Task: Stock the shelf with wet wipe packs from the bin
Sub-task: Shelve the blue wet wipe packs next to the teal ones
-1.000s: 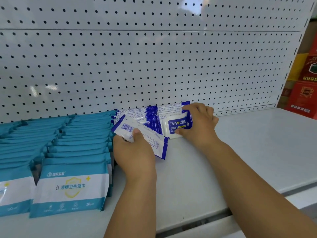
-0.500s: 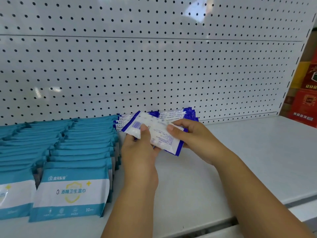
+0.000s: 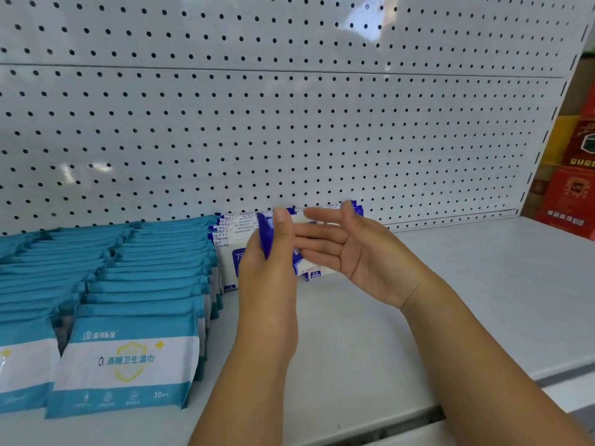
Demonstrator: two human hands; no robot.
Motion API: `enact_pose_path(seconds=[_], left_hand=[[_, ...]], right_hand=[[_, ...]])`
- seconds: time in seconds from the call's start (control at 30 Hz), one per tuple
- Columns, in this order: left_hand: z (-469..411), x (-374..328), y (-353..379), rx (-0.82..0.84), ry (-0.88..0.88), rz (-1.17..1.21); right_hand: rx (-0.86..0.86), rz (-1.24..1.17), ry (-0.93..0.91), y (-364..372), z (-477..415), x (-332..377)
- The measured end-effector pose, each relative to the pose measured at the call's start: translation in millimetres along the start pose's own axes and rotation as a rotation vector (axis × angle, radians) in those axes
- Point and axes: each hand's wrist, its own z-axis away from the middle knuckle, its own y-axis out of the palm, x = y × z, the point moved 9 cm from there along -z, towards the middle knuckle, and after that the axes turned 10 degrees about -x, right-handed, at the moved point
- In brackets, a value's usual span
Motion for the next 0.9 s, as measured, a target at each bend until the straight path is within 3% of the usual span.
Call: enact_pose_path(seconds=[0.07,0.13,0.23,0.37,0.47,0.73,0.9], left_hand=[[-2,-3,-8,-0.084,0.001,0.098],[-3,-5,-17,-0.187,-0.006,0.198],[-9,-1,-27,-0.256,-0.047,0.341],[-13,4,-30,-0.267,-0.084,0.396],[-14,11,-25,-0.223,-0.108,0.274],[-11,19,-15,-0.122,-0.018,-0.104],[-12,24,-19,-0.089,0.055,-0.378]], right_hand=[[-0.028,-0.103,-0.023,-3,0,9],[-0.169,-0.196,-0.074,-20,-2,16],[-0.361,-0.113,-0.089,-45,-5,15],[-0.238,0.124,0.105,-29,-8,-14],[-0.172,0.115,0.062,-22,-8,-16],[-0.447,0.032,-0.008,-55,-11,-8],[-0.345,-0.011,0.036,-45,-10,-11]])
